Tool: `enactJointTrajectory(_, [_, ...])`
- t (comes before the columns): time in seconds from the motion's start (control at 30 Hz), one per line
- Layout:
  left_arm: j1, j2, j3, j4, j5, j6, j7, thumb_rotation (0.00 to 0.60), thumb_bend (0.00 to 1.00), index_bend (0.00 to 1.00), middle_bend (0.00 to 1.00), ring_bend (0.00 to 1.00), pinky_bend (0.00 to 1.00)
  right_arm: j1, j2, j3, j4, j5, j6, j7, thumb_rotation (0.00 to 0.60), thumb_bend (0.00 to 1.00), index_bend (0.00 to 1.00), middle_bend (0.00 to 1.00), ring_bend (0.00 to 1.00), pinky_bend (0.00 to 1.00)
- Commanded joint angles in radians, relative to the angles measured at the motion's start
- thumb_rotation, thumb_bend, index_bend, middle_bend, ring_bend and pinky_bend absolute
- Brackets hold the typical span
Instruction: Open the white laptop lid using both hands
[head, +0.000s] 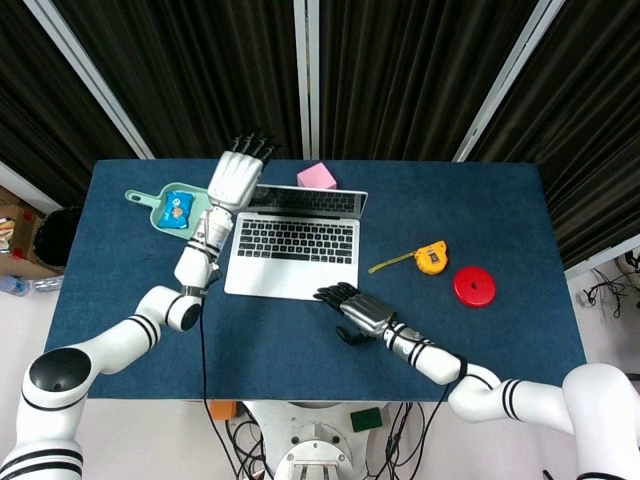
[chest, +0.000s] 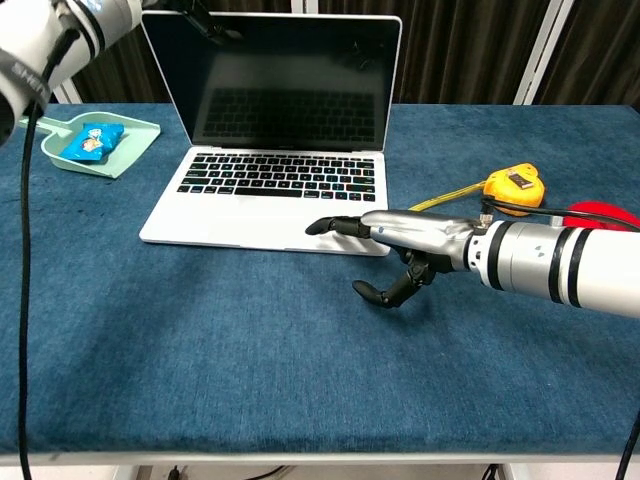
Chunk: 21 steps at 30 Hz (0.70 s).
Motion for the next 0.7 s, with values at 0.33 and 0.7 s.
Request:
enactJointTrajectory(0.33, [-0.15, -0.007, -0.095, 0.219, -0.227, -0.264, 0.077, 0.6, 0.53, 0.21, 0.15, 0.03, 0.08, 0.008, -0.006, -0.001, 0.016, 0.024, -0.018, -0.006, 0.6, 0.59, 0.0, 0.0, 0.0, 0.0])
enactJointTrajectory(0.7, [-0.165, 0.001, -0.089, 0.265, -0.306, -0.321, 0.109, 0.6, 0.51, 0.21, 0.14, 0.03, 0.08, -0.004, 0.004, -0.012, 0.015, 0.004, 0.023, -0.008, 0.6, 0.59, 0.0, 0.0, 0.0, 0.0])
